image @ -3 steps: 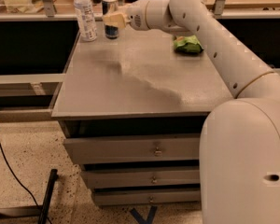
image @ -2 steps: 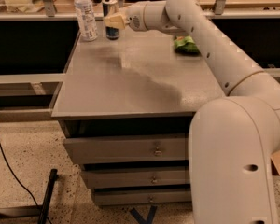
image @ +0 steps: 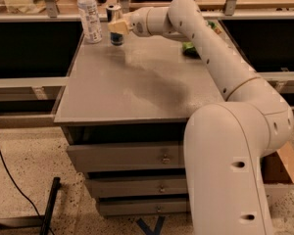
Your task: Move redbull can near blue plastic bottle
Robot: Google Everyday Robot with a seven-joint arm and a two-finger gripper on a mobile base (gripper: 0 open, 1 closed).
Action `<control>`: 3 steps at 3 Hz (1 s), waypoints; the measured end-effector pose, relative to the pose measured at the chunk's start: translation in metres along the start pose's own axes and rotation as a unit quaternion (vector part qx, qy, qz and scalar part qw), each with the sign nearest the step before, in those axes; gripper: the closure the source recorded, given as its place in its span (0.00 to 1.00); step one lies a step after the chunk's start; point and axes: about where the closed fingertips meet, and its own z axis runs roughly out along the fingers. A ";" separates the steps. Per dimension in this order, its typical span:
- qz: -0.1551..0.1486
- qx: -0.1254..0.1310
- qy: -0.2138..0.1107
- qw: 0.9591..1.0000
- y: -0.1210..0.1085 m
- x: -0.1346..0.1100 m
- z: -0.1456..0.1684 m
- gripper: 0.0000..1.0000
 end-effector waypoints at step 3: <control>0.001 -0.013 0.003 1.000 -0.005 0.020 0.025 0.35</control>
Offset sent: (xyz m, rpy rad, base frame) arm 0.0230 0.0105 -0.0246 -0.0009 0.0066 0.0301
